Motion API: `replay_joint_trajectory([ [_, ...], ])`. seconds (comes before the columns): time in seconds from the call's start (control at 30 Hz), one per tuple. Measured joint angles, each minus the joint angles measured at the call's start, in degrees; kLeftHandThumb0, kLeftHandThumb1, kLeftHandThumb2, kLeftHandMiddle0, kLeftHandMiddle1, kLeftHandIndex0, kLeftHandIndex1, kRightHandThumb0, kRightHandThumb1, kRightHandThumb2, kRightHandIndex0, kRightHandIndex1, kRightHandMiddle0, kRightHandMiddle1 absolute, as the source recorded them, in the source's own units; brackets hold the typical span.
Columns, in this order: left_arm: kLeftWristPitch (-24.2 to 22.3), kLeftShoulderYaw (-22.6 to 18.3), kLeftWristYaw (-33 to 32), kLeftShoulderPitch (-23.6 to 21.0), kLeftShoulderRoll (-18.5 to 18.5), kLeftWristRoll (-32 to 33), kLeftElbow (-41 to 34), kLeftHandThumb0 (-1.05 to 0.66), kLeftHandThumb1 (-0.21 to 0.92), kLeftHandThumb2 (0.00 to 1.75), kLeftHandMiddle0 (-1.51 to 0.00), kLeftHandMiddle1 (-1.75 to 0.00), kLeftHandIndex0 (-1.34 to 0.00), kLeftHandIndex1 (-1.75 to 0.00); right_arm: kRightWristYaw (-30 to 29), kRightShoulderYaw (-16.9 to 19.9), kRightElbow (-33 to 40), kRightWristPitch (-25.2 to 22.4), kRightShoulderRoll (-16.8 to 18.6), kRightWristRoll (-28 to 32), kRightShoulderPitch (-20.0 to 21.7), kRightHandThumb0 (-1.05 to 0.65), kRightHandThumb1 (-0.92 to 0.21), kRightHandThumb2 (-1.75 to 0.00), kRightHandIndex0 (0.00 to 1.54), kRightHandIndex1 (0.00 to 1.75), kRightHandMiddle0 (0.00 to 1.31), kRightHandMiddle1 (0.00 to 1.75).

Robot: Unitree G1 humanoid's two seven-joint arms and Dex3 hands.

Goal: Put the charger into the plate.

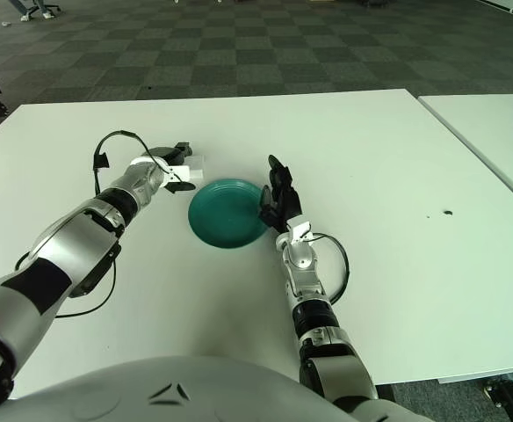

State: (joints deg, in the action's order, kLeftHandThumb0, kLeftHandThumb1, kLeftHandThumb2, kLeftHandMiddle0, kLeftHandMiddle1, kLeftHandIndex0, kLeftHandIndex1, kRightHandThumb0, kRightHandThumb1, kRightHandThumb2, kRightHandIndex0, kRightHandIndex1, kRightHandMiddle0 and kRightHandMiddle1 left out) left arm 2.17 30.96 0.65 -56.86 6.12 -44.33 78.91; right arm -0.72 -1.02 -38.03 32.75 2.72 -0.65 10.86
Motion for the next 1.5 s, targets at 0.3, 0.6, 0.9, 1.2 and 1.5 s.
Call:
replay_joint_trajectory([
  [0.3,-0.04,2.36,4.56,-1.66,0.37,-1.51,0.09,-1.05,0.92,0.75,-0.42,-0.05,-0.01,-0.89,0.02,0.47,-0.02,-0.11,0.1,0.01,0.0,-0.83,-0.92,-0.97,0.04,0.0,0.0,0.19],
  [0.6,0.21,3.9,6.15,-2.17,0.73,-1.82,0.07,-1.05,0.92,0.76,-0.5,-0.05,-0.1,-1.06,0.23,1.15,-0.02,-0.11,0.19,-0.01,0.0,-0.83,-0.92,-0.97,0.03,0.0,0.0,0.16],
  [0.9,0.68,5.61,6.19,-2.15,1.07,-2.87,0.01,-1.05,0.92,0.76,-0.52,-0.04,-0.13,-1.16,1.05,1.92,-0.08,-0.1,0.32,-0.01,0.0,-0.83,-0.92,-0.97,0.01,0.0,0.0,0.16],
  [1.2,0.64,6.65,6.92,-0.81,1.09,-3.42,0.07,-1.01,0.92,0.7,-0.53,-1.16,-0.24,-1.48,1.76,2.31,-0.08,-0.09,0.39,-0.03,0.0,-0.82,-0.92,-0.96,0.02,0.0,0.0,0.16],
  [1.5,0.55,6.99,6.77,-0.39,1.15,-3.56,-0.62,-0.95,0.92,0.61,-0.59,-1.48,-0.37,-1.61,2.46,2.54,-0.01,-0.1,0.43,-0.07,-0.06,-0.83,-0.92,-0.96,0.01,0.0,0.0,0.16],
])
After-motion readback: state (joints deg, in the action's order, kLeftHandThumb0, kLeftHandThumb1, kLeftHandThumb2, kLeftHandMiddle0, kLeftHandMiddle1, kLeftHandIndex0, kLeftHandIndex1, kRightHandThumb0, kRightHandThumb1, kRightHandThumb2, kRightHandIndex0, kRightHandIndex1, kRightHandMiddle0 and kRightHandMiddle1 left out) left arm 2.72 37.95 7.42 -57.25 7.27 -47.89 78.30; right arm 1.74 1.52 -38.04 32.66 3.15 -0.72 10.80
